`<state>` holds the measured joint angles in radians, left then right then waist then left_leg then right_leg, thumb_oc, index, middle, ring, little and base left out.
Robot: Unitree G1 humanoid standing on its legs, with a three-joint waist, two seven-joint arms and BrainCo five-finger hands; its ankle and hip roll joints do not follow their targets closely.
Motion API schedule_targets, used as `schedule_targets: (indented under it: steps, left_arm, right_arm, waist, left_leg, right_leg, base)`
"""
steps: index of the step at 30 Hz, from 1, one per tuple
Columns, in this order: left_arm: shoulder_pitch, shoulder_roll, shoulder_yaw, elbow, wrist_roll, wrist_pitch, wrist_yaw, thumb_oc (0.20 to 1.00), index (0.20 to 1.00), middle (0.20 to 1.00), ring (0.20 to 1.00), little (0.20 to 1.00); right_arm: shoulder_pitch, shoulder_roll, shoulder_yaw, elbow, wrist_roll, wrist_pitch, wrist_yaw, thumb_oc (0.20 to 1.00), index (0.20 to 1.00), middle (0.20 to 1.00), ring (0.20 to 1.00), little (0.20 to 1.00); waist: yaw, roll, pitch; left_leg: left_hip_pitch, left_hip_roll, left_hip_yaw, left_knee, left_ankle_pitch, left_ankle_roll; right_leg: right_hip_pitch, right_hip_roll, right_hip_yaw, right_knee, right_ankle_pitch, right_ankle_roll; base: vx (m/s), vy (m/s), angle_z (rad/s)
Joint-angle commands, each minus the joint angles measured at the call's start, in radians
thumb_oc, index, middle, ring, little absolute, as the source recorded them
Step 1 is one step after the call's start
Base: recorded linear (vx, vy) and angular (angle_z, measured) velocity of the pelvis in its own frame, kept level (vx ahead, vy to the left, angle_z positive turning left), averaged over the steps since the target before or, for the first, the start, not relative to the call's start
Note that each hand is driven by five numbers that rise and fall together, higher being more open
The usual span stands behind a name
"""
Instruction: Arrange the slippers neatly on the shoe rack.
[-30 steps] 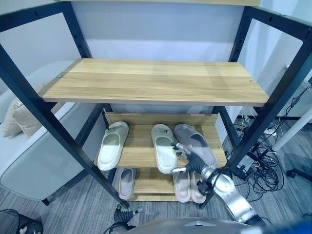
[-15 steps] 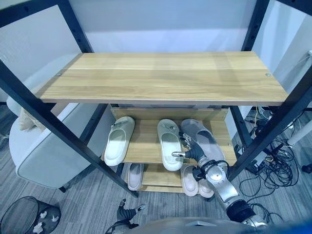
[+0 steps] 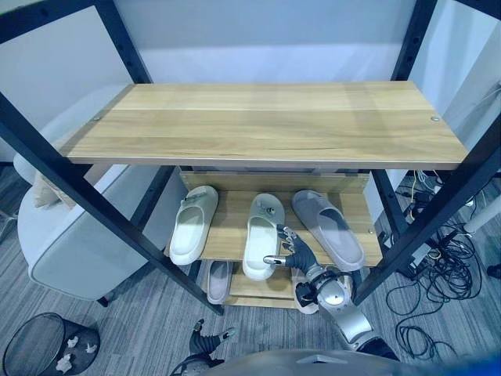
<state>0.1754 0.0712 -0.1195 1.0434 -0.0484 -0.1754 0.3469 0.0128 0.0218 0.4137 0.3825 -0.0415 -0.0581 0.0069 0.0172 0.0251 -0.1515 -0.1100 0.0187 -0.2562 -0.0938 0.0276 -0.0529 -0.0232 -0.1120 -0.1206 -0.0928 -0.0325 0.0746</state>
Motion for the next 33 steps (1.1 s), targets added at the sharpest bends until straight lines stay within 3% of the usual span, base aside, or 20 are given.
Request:
schedule_targets:
  steps: [1, 11, 33]
  left_arm:
    - [0.007, -0.017, -0.046, 0.096, 0.019, -0.020, -0.005, 1.000, 1.000, 1.000, 1.000, 1.000]
    - [0.038, -0.008, -0.040, 0.092, 0.021, -0.018, -0.012, 1.000, 1.000, 1.000, 1.000, 1.000]
    - [0.044, -0.003, -0.050, 0.101, 0.048, -0.017, -0.021, 1.000, 1.000, 1.000, 1.000, 1.000]
  right_arm:
    - [-0.049, 0.072, 0.012, 0.009, 0.031, -0.029, -0.017, 1.000, 1.000, 1.000, 1.000, 1.000]
    - [-0.151, 0.108, -0.036, 0.105, 0.074, -0.077, -0.095, 1.000, 1.000, 1.000, 1.000, 1.000]
    - [-0.268, 0.108, -0.054, 0.211, 0.069, -0.103, -0.060, 1.000, 1.000, 1.000, 1.000, 1.000]
  waist:
    - [0.038, -0.011, 0.002]
    - [0.061, -0.001, -0.004]
    - [0.113, -0.024, -0.009]
  left_leg:
    - [0.010, -0.010, 0.020, 0.007, 0.013, 0.035]
    - [0.003, -0.022, 0.009, 0.007, 0.020, 0.041]
    - [0.000, -0.027, -0.018, 0.007, 0.028, 0.042]
  right_leg:
    - [0.012, -0.065, -0.009, 0.006, 0.039, 0.055]
    - [0.010, -0.075, -0.019, 0.006, 0.042, 0.064]
    - [0.029, -0.077, -0.058, 0.006, 0.034, 0.067]
  base:
    - [0.00, 0.000, 0.00]
    - [0.00, 0.005, 0.01]
    - [0.00, 0.005, 0.03]
